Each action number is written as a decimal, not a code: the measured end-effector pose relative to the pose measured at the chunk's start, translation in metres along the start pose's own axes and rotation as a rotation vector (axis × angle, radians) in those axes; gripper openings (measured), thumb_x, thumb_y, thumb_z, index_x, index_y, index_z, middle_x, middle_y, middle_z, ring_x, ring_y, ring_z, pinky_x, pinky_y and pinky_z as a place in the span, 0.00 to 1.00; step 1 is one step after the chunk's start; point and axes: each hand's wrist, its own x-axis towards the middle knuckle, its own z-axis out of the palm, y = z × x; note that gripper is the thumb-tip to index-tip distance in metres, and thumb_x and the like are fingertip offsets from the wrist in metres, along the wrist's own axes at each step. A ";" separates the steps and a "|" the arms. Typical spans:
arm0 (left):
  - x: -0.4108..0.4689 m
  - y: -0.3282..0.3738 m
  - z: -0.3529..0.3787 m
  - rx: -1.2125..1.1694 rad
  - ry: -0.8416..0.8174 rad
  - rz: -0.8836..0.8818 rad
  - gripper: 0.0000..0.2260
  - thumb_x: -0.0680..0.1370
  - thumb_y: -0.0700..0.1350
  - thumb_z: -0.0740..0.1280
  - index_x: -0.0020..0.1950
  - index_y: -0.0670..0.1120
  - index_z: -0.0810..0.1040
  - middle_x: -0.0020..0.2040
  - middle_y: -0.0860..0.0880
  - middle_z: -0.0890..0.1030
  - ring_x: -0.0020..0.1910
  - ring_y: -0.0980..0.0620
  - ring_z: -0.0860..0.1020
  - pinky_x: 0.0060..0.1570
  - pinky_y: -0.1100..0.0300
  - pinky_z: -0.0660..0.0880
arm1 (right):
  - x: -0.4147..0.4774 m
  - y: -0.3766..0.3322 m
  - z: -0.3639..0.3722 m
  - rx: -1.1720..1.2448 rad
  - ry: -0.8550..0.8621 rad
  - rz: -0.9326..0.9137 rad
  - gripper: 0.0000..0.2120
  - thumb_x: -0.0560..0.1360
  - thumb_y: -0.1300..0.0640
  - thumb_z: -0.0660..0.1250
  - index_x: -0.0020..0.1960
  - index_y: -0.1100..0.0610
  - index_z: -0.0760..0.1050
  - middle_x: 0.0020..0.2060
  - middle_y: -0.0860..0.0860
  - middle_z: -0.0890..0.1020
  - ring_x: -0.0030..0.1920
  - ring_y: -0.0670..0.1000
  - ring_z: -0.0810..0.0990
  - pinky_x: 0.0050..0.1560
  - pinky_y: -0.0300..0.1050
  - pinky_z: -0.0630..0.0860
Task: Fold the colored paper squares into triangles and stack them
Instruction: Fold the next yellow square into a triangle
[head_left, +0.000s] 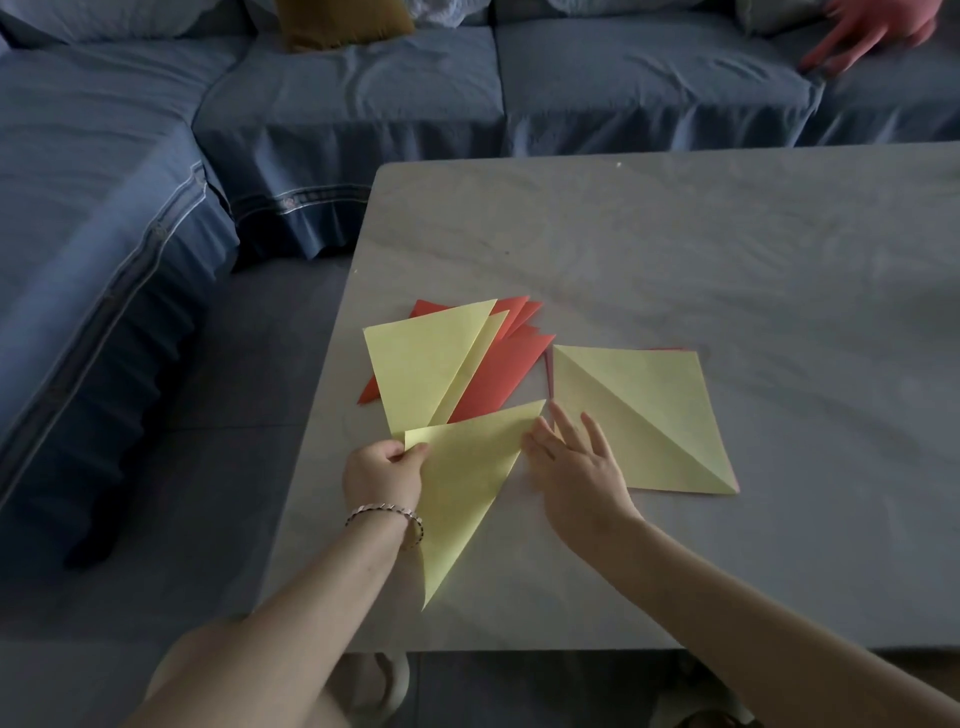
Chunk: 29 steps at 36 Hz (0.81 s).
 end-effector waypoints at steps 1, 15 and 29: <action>0.000 0.000 0.000 0.001 -0.003 0.004 0.17 0.72 0.43 0.70 0.27 0.50 0.66 0.31 0.46 0.72 0.36 0.47 0.69 0.39 0.61 0.65 | -0.005 -0.002 0.002 -0.007 0.049 -0.011 0.25 0.72 0.66 0.54 0.69 0.61 0.65 0.70 0.56 0.66 0.74 0.58 0.51 0.68 0.55 0.38; 0.003 -0.004 0.002 0.040 -0.006 0.041 0.10 0.72 0.43 0.69 0.34 0.40 0.77 0.28 0.43 0.73 0.30 0.46 0.69 0.29 0.62 0.62 | -0.054 -0.037 0.013 0.111 -0.064 -0.457 0.27 0.62 0.52 0.77 0.59 0.43 0.75 0.61 0.53 0.77 0.64 0.55 0.74 0.61 0.54 0.70; 0.000 0.010 -0.004 0.046 0.092 0.215 0.14 0.72 0.43 0.68 0.33 0.33 0.73 0.29 0.38 0.70 0.30 0.47 0.64 0.29 0.59 0.57 | -0.050 -0.003 -0.005 0.603 -0.072 -0.353 0.27 0.76 0.70 0.55 0.66 0.45 0.70 0.72 0.46 0.63 0.72 0.48 0.59 0.68 0.35 0.47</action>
